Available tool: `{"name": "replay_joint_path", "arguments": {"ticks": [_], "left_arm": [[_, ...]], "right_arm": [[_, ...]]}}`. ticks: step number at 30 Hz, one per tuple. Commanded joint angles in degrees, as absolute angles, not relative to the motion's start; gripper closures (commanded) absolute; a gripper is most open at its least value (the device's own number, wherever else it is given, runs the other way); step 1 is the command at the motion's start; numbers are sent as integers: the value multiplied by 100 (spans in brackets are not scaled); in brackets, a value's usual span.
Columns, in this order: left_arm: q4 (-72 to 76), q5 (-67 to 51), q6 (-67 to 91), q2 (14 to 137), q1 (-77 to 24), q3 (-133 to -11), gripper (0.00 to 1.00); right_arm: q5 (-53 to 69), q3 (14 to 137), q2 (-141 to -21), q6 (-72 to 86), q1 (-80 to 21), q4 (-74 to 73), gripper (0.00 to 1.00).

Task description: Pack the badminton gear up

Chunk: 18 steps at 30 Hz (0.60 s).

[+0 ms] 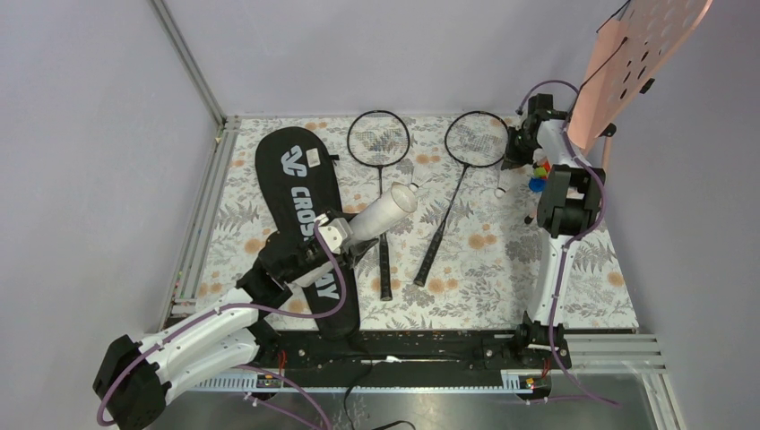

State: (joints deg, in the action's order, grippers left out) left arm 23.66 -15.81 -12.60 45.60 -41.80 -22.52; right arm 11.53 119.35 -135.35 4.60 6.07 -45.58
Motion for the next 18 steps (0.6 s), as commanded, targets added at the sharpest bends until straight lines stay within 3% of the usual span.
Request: {"name": "replay_joint_path", "arguments": {"ticks": [1, 9, 18], "left_arm": [[2892, -1595, -1262, 4442, -4201, -2426, 37], [2886, -1780, -1095, 4382, -4201, -2396, 37], [2945, -1912, -1042, 4577, -4201, -2428, 37]], "right_arm": [[1455, 11668, -12690, 394, 623, -4463, 100], [2478, 9293, -10697, 1093, 600, -2743, 100], [3307, 6749, -7357, 2095, -180, -412, 100]]}}
